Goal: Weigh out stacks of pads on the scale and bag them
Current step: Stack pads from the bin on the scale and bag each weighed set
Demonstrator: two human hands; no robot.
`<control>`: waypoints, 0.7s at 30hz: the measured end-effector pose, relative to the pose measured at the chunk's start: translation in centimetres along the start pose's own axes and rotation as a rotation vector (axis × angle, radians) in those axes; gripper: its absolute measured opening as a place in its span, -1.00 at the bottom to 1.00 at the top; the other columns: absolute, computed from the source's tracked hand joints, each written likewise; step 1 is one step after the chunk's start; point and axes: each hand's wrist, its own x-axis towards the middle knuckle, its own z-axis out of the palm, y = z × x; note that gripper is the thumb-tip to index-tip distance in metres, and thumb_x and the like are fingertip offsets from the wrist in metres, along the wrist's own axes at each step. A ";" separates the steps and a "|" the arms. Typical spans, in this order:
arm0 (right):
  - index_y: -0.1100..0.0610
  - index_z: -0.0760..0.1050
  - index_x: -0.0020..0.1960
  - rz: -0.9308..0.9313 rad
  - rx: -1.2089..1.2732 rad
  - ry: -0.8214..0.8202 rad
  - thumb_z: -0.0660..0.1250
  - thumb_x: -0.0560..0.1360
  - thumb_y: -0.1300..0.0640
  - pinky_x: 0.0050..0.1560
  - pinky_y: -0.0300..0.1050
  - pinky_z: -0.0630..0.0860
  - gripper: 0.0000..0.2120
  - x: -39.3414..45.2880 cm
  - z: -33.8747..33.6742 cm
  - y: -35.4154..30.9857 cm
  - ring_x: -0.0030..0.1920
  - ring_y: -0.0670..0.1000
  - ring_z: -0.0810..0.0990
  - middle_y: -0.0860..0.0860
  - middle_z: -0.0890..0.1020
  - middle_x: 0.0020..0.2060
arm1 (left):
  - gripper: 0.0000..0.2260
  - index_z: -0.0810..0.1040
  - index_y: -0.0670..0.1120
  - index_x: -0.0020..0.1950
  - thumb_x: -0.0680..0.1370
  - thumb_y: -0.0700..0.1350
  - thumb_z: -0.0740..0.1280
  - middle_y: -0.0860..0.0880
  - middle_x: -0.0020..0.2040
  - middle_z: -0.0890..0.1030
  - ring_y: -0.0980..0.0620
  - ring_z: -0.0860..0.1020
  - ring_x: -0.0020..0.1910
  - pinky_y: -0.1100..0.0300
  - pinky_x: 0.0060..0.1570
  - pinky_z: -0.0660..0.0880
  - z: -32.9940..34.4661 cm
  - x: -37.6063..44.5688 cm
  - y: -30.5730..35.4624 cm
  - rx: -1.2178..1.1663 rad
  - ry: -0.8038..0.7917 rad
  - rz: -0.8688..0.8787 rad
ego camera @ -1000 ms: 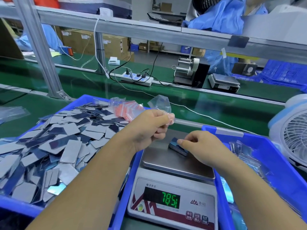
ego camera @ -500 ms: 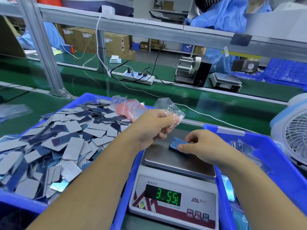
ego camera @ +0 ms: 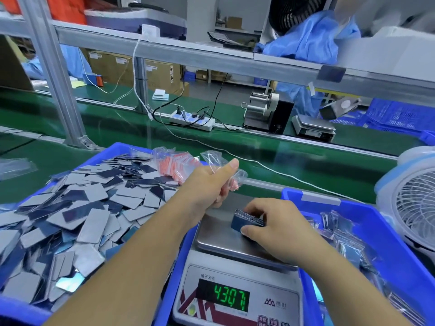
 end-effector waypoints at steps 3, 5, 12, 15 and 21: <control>-0.07 0.55 -0.20 0.082 0.166 0.153 0.49 0.38 0.05 -0.26 -0.38 0.40 -0.89 0.3 -0.4 0.3 -0.25 -0.20 0.55 -0.19 0.62 -0.30 | -0.60 0.45 -0.14 -0.19 0.57 0.18 0.34 0.05 -0.49 0.36 0.12 0.24 -0.56 0.34 -0.58 0.17 0.1 0.0 0.0 -0.016 0.038 -0.001; -0.04 0.59 -0.19 0.124 0.417 0.255 0.51 0.38 0.11 -0.27 -0.28 0.47 -0.89 0.2 -1.0 0.2 -0.30 -0.13 0.58 -0.16 0.65 -0.31 | -0.62 0.45 -0.11 -0.19 0.57 0.19 0.33 0.07 -0.50 0.37 0.14 0.25 -0.57 0.36 -0.60 0.18 0.1 -0.1 0.1 -0.016 0.053 0.011; 0.05 0.61 -0.12 0.038 0.863 0.311 0.42 0.32 0.10 -0.41 -0.42 0.39 -0.87 -0.1 -1.2 -1.0 -0.43 -0.19 0.52 -0.11 0.65 -0.31 | -0.57 0.53 0.02 -0.41 0.58 0.21 0.31 0.10 -0.50 0.46 0.13 0.31 -0.53 0.35 -0.53 0.26 0.8 -0.5 0.0 0.051 -0.011 0.087; -0.02 0.60 -0.14 0.048 0.828 0.315 0.42 0.33 0.08 -0.40 -0.39 0.40 -0.89 0.1 -0.7 -1.1 -0.40 -0.16 0.55 -0.11 0.66 -0.28 | -0.59 0.61 0.10 -0.42 0.59 0.21 0.30 0.12 -0.49 0.50 0.14 0.33 -0.52 0.36 -0.52 0.27 1.1 -0.7 0.0 0.055 -0.037 0.095; -0.05 0.60 -0.12 0.095 0.811 0.358 0.47 0.45 0.19 -0.39 -0.34 0.38 -0.86 0.1 -0.5 -1.0 -0.44 -0.16 0.48 -0.07 0.65 -0.29 | -0.70 0.62 0.03 -0.36 0.52 0.14 0.38 0.07 -0.43 0.55 0.14 0.37 -0.52 0.32 -0.51 0.28 0.9 -0.7 -0.2 0.042 -0.131 0.110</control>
